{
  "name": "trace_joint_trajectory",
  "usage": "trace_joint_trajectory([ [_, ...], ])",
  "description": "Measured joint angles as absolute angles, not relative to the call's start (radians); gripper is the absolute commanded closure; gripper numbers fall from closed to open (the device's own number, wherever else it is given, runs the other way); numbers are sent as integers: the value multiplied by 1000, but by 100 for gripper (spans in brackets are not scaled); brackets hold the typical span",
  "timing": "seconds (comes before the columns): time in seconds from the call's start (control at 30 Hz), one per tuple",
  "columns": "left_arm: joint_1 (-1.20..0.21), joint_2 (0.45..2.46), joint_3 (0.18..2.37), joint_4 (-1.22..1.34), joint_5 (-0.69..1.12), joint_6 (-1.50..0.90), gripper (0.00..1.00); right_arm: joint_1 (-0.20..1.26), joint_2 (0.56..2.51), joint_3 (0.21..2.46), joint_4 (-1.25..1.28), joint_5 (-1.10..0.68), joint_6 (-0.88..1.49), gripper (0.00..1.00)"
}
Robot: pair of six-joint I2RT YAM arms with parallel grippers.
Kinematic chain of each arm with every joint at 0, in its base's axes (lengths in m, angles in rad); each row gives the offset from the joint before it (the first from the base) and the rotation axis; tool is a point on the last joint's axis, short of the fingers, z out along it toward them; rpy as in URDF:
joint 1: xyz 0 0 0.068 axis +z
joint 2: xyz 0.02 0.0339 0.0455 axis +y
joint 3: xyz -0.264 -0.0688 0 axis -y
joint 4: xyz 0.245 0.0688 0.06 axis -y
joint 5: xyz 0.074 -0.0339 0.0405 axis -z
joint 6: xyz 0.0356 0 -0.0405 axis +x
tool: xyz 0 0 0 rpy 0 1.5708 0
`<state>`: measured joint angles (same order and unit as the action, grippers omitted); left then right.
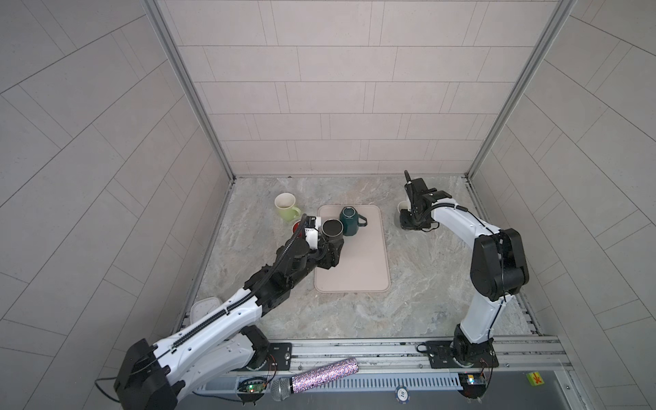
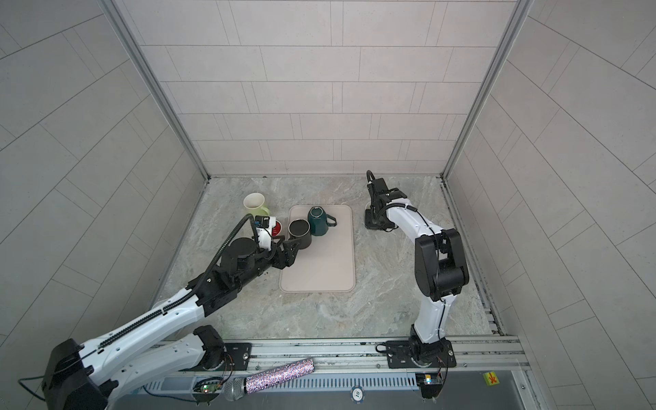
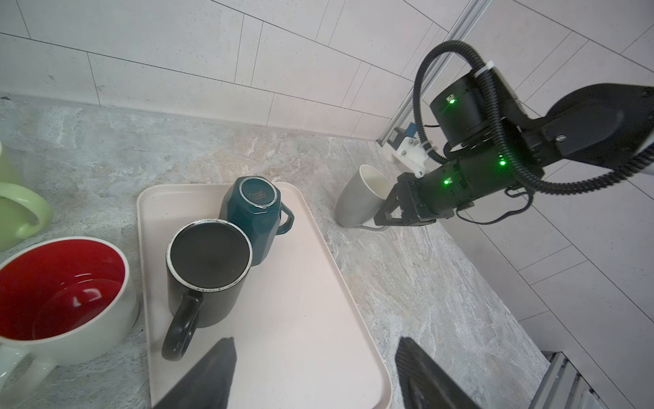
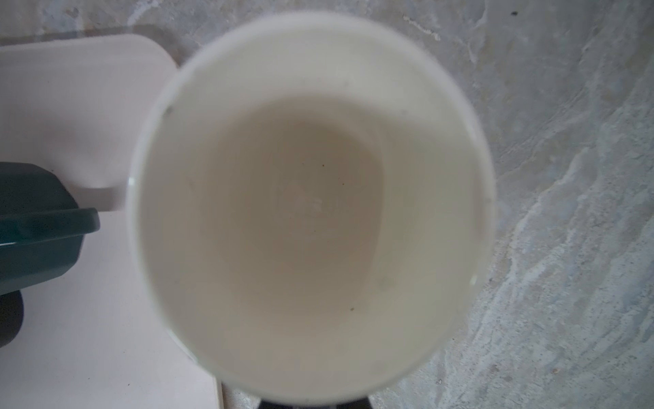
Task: Turn the mug right side up
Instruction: Place the mug at the top-right of the table, then pick up the mug from the tray.
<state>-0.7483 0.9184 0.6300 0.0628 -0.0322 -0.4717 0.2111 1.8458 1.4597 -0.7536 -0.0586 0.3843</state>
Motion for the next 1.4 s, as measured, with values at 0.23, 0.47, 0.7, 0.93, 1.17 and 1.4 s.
trace_joint_trajectory([
  [0.23,-748,889,630,43,-50,-470,22,208,1931,1593,-852,-37,366,70],
  [0.47,-748,886,630,36,-56,-469,21,207,1948,1658,-862,-24,345,33],
  [0.7,-748,897,636,-15,-102,-468,17,202,1898,1623,-855,-26,334,27],
  [0.93,-748,985,689,-89,-119,-437,17,202,1663,1536,-810,-46,325,27],
  [1.17,-725,1059,703,-133,-117,-428,17,202,1340,1240,-647,-162,352,24],
  [1.4,-694,1125,722,-149,-117,-417,20,202,1114,1013,-556,-276,420,22],
])
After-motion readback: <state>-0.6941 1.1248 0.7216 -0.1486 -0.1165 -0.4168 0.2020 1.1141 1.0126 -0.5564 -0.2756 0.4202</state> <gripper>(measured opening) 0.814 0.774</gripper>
